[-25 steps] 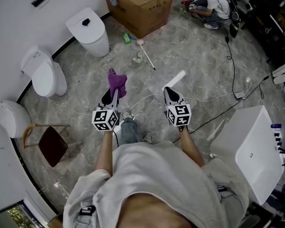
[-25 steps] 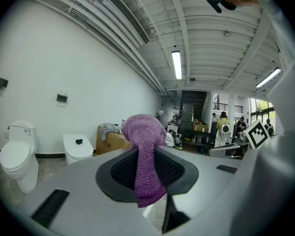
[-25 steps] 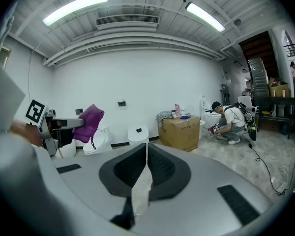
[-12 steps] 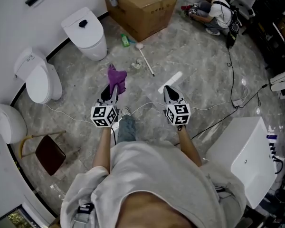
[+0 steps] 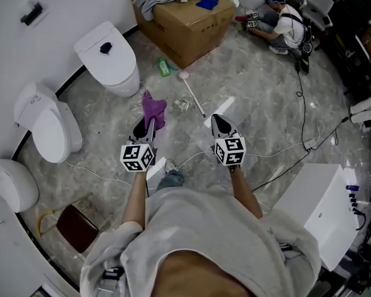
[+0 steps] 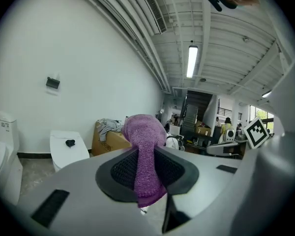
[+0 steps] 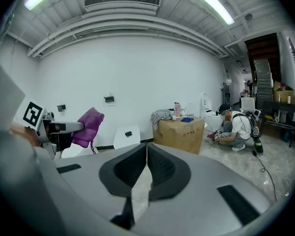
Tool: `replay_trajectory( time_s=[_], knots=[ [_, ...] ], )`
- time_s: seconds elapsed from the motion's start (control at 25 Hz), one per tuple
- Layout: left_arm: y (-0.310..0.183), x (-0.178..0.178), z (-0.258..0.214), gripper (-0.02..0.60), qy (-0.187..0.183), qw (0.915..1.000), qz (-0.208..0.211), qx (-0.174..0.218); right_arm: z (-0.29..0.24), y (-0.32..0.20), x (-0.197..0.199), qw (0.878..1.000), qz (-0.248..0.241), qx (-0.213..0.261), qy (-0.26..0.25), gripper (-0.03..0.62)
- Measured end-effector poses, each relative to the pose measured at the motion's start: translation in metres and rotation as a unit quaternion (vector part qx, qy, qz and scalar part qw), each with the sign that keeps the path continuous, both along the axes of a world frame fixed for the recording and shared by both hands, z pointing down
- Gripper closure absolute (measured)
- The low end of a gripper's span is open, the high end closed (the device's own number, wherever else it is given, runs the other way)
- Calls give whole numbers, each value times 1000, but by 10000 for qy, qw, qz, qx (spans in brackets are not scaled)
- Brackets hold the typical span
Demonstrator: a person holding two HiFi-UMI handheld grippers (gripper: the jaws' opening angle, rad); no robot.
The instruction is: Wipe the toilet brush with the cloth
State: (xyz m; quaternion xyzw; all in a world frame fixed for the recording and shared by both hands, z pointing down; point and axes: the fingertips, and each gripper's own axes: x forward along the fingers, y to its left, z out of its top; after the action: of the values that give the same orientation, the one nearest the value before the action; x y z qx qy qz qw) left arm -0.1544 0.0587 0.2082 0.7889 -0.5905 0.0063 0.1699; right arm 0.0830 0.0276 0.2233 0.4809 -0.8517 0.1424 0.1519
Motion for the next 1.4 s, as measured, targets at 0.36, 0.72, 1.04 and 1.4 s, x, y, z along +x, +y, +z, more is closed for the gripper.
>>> replay_trajectory(
  time_s=[0.36,0.72,1.04,1.4],
  knots=[
    [-85,-34,11,483,41,9996,252,-95,5,-77,-35,9997,212,-74,43,563],
    [-129,-20,31,483,-53,9984,451,-328,42,-101,-21,9984,276,-488,-5,563],
    [-167,-2,68,483,-102,9962,225,-833,97,-152,-12,9947,5,-1017,-150,563],
    [-231,30,142,485,118,9946,72,-1025,176,-220,9,9929,-50,-1175,-187,563]
  ],
)
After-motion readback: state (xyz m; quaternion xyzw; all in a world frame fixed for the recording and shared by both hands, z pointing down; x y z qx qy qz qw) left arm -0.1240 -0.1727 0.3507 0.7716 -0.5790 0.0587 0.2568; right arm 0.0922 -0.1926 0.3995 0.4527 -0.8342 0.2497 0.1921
